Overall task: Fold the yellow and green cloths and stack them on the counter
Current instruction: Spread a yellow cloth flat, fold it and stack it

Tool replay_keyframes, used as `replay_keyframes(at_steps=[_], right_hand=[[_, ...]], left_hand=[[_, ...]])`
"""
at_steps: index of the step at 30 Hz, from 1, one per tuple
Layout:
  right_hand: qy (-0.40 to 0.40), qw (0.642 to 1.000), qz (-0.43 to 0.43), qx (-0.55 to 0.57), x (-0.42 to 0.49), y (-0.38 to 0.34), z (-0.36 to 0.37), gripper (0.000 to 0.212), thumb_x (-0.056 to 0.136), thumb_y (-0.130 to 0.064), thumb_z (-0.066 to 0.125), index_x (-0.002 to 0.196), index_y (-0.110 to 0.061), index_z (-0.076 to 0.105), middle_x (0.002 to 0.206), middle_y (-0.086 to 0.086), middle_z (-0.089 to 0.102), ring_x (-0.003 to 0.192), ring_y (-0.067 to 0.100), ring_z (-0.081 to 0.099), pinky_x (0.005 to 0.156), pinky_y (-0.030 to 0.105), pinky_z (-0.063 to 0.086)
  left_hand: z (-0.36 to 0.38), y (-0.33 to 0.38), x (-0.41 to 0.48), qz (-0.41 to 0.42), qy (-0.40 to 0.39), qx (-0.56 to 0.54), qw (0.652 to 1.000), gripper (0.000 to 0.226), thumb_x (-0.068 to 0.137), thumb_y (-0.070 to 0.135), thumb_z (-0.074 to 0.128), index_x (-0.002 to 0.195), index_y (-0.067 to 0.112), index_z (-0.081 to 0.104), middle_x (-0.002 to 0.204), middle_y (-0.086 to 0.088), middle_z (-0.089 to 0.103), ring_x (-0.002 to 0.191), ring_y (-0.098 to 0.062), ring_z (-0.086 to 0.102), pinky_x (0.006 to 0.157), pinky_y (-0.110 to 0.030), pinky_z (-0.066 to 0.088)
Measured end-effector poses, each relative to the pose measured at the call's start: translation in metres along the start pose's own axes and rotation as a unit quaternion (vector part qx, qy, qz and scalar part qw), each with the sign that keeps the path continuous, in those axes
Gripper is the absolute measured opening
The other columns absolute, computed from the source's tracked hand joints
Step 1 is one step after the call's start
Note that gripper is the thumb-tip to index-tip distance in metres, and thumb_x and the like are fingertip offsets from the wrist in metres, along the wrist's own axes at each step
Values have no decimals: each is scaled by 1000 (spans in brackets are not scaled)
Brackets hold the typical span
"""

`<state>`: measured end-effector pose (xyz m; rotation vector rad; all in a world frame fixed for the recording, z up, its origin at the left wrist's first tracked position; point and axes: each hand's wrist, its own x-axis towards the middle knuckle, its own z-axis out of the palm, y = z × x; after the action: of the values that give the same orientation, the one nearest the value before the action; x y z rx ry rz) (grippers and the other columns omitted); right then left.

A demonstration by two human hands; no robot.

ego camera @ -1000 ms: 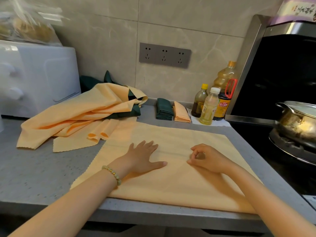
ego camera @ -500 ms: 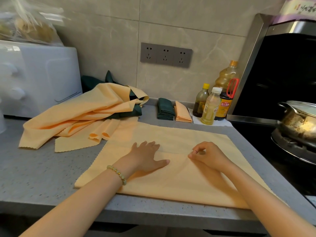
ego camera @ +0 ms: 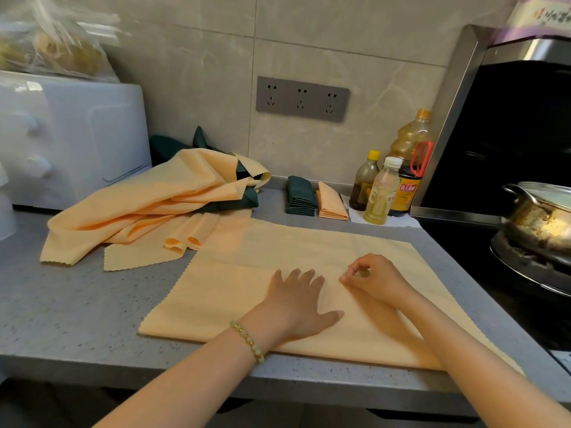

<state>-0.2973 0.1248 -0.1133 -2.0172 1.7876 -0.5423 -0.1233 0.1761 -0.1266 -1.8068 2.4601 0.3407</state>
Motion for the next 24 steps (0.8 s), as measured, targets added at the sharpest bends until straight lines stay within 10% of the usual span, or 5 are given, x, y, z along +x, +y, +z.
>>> replay_keyframes(at_steps=[7,15,24], right_hand=[[-19,993,-63,-93,-48,-22,32,43,102,-22,29,144,-14,33,153,2,29,140,17,26,115,35,20],[-16,986,2,-165,-75,-5,48,51,101,-43,13,151,-34,7,159,-8,-4,146,21,-9,117,48,-5],[18,983,68,-168,-88,85,-11,54,100,-48,13,151,-32,8,159,-7,0,146,12,-3,118,37,1]], left_hand=[[17,0,-3,2,20,-17,1000,70,96,59,17,152,25,-7,160,5,-14,146,-21,-16,115,-54,-10],[27,0,1,-1,49,1,999,57,98,56,10,149,41,-11,159,5,-17,146,-25,-17,115,-52,-11],[27,0,2,1,55,1,998,59,95,61,10,149,43,-7,159,5,-16,146,-27,-16,115,-54,-11]])
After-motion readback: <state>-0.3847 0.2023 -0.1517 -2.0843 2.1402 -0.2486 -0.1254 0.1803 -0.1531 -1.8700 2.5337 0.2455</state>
